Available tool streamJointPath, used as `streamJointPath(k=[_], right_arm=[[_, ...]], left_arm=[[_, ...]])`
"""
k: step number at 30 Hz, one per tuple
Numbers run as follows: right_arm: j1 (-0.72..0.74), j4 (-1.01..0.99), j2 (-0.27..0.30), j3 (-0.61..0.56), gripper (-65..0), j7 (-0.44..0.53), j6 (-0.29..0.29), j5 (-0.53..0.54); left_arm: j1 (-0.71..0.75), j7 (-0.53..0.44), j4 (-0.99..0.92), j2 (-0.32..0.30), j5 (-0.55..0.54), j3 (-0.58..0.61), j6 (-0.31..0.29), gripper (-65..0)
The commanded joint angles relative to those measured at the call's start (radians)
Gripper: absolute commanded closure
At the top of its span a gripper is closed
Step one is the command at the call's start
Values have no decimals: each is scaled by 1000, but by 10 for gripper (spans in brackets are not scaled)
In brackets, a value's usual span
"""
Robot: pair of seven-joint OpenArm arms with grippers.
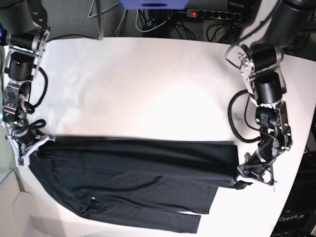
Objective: Fold the T-shirt properly
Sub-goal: 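Hold the raised shoulder edge with both grippers, keeping it taut, then lower the shoulder edge and pull it back over the shirt body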
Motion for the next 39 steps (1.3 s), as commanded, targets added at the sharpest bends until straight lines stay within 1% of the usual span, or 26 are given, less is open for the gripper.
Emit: streamJointPath(k=[1,3,6,11,15,19,26,29,33,36,37,39], right_arm=[[14,30,20,5,0,40,19,7],[-23,67,21,5,0,63,42,7],[-52,121,25,4,0,71,42,7],[-47,125,23,4,0,71,42,7],[-20,124,23,-2,0,71,42,7],[3,122,26,-48,0,71,42,5],[40,121,26,-96,0,72,42,5],[59,110,26,-117,0,72,42,5],[108,35,26,-123,0,74,42,5],[125,-16,28,-123,0,100,42,5],[131,-33,29,-123,0,114,42,4],[137,-62,34,-122,0,140,42,-27]], left_arm=[[-35,-26,23,-9,-14,1,-11,0],[-38,-26,23,-9,-14,1,-11,0],[-55,-29,13,-9,-7,2,-11,0],[-56,-30,13,-8,-7,2,-11,0],[-56,-32,13,-8,-6,2,-11,0],[-56,-32,13,-9,-6,2,-11,0],[-56,-32,13,-9,-6,2,-11,0],[-56,-32,13,-11,-6,2,-11,0],[-56,-33,11,-28,-6,2,-11,0],[-56,-33,11,-32,-6,2,-11,0],[-56,-33,11,-43,-6,2,-11,0],[-56,-33,10,-45,-6,2,-11,0]])
